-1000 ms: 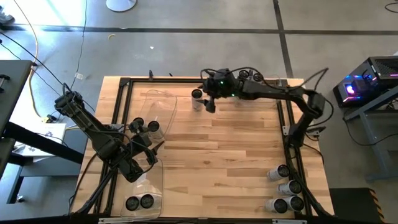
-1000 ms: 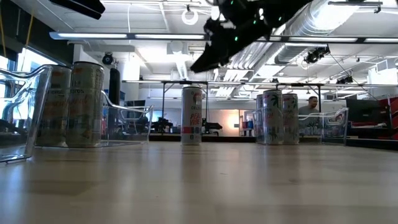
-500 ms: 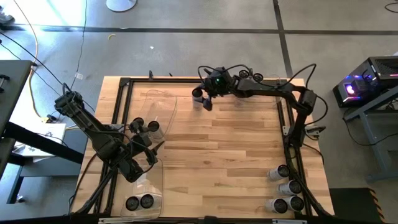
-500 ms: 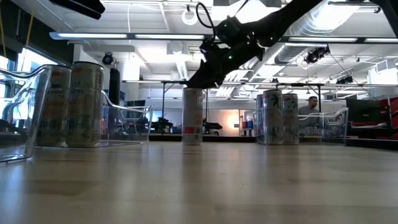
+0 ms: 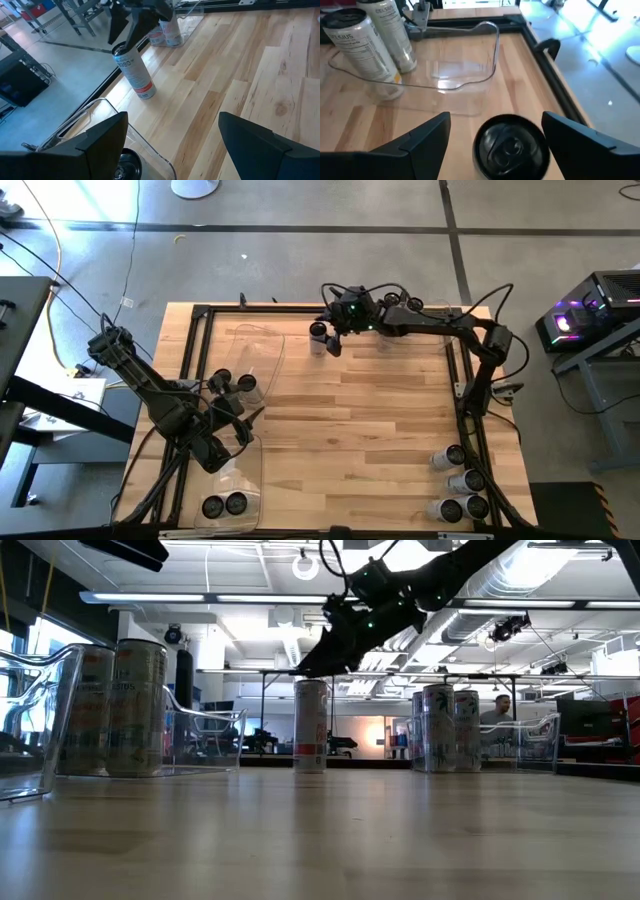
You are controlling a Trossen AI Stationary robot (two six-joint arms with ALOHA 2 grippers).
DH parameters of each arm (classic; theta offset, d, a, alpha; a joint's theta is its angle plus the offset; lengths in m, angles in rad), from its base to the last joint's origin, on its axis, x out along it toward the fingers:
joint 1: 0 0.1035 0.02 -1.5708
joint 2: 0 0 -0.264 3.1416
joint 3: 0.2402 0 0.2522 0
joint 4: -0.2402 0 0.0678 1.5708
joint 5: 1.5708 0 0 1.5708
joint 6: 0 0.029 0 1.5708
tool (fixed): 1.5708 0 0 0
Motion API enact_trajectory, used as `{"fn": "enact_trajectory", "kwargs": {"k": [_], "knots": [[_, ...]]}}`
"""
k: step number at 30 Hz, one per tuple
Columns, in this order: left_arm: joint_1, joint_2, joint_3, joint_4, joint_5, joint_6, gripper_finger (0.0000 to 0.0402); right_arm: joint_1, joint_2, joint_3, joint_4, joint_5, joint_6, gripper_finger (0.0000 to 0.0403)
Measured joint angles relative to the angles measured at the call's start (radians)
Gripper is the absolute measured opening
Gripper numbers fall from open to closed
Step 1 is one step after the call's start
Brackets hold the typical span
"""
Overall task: Sort soda cans
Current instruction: Put the white pink soda can into the top right transparent bin
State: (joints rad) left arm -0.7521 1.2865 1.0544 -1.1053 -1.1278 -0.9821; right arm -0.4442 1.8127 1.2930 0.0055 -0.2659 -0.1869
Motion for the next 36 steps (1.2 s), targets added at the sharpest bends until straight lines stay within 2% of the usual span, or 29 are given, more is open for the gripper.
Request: {"fn": "enact_trajectory", "kwargs": {"k": [5,11,22,28,36], "knots": [[0.000,0.000,0.000,0.000,0.000,0.007,0.0304,0.000,0.024,0.000,-0.010,0.030,-0.057,0.0309],[0.000,0.000,0.000,0.002,0.002,0.007,0.0304,-0.001,0.064,0.008,0.010,0.025,-0.039,0.0309],[0.000,0.000,0.000,0.003,0.012,0.000,0.0304,0.008,0.029,-0.001,0.017,0.043,-0.033,0.0309],[0.000,0.000,0.000,0.003,0.019,0.000,0.0304,0.004,0.006,-0.002,0.030,0.108,-0.034,0.0309],[0.000,0.000,0.000,0.004,0.019,0.006,0.0304,-0.019,0.059,0.001,-0.030,0.092,-0.023,0.0309]]}}
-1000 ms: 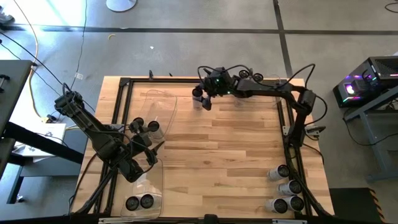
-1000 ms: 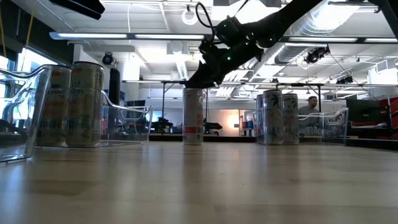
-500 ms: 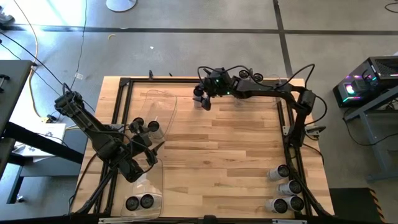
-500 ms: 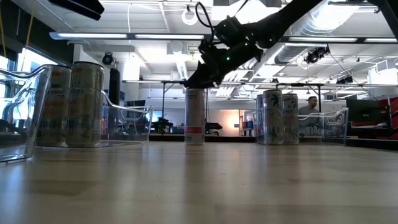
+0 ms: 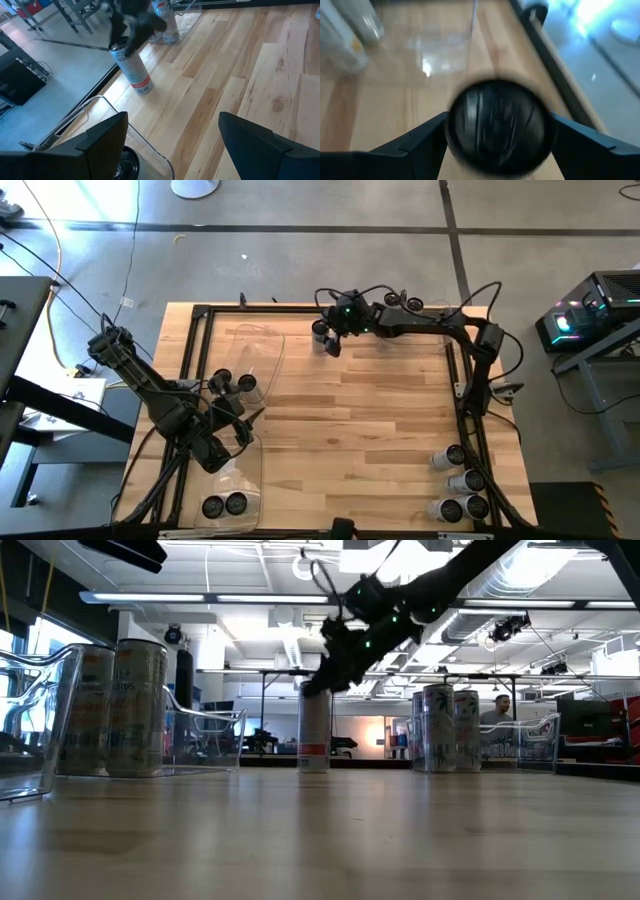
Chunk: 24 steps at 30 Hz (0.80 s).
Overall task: Sort soda cans
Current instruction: Put the white pink soda can into the top right transparent bin
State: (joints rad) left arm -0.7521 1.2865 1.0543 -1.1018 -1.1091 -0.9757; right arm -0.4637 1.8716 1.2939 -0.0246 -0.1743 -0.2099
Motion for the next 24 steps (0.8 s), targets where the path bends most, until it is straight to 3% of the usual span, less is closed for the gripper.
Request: {"fn": "enact_trajectory", "kwargs": {"k": [10,14,17,24], "knots": [[0.000,0.000,0.000,0.000,0.000,0.000,0.0304,0.002,0.023,-0.001,-0.009,0.001,0.026,0.0305],[0.000,0.000,0.000,0.000,0.000,-0.007,0.0304,0.008,0.022,0.000,0.005,0.007,0.054,0.0269],[0.000,0.000,0.000,0.000,0.000,-0.007,0.0304,0.026,0.017,0.000,0.005,0.078,0.076,0.0237],[0.000,0.000,0.000,0.000,0.001,-0.007,0.0304,0.110,-0.124,-0.002,-0.094,0.309,0.115,0.0237]]}}
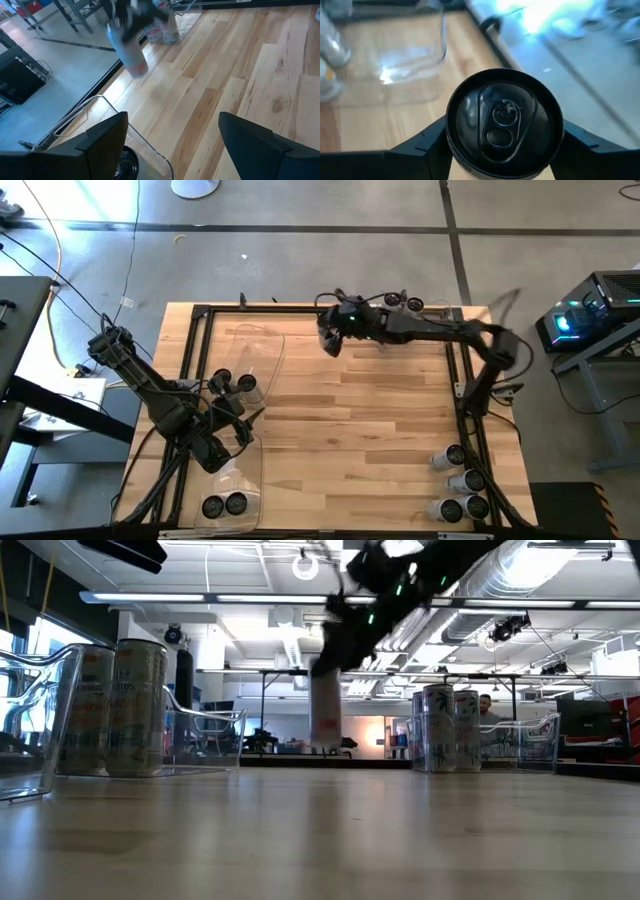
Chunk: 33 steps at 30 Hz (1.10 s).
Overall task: Sort soda cans
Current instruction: Put the white pink soda can into the top right transparent bin
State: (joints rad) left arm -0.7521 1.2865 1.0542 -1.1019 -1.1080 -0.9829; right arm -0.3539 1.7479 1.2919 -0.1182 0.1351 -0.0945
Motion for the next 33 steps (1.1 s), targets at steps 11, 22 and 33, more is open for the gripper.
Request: {"fn": "enact_trajectory", "kwargs": {"k": [11,22,33], "knots": [[0.000,0.000,0.000,-0.001,0.000,0.000,0.0304,0.240,-0.490,0.005,-0.417,0.763,0.112,0.0237],[0.000,0.000,0.000,0.000,-0.028,0.017,0.0304,0.149,-0.705,-0.165,-0.928,0.859,0.588,0.0237],[0.000,0.000,0.000,0.000,-0.029,0.019,0.0304,-0.113,-0.751,-0.620,-0.223,0.509,0.405,0.0237]]}}
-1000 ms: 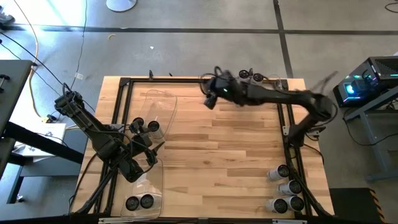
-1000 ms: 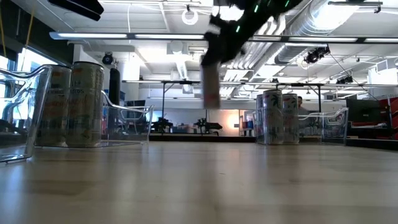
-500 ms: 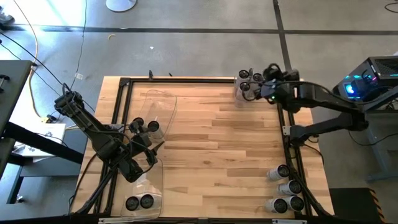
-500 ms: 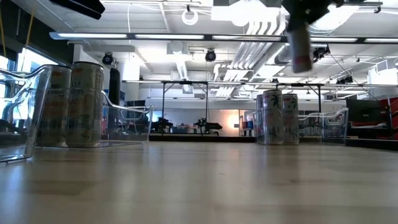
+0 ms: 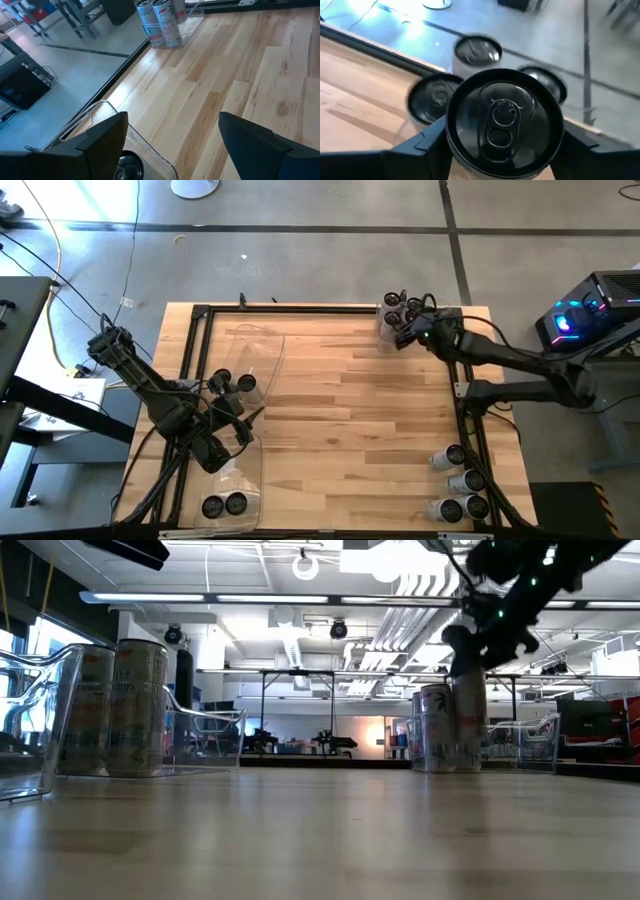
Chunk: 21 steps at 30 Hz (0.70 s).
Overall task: Sort soda cans
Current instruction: Put the white pink soda can into the top right transparent bin
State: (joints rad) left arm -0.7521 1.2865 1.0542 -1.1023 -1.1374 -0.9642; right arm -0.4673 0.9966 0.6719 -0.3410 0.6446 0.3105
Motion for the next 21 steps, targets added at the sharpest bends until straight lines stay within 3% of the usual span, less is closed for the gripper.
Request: {"fn": "enact_trajectory", "kwargs": {"k": [9,16,21], "knots": [[0.000,0.000,0.000,0.001,0.000,-0.003,0.0304,-0.096,0.000,-0.123,0.100,-0.142,0.031,0.0237],[0.000,0.000,0.000,0.001,0.000,-0.003,0.0304,-0.117,0.001,-0.175,0.156,-0.164,0.029,0.0239],[0.000,0.000,0.000,0.001,0.001,-0.003,0.0304,-0.117,0.004,-0.184,0.189,-0.176,0.008,0.0306]]}}
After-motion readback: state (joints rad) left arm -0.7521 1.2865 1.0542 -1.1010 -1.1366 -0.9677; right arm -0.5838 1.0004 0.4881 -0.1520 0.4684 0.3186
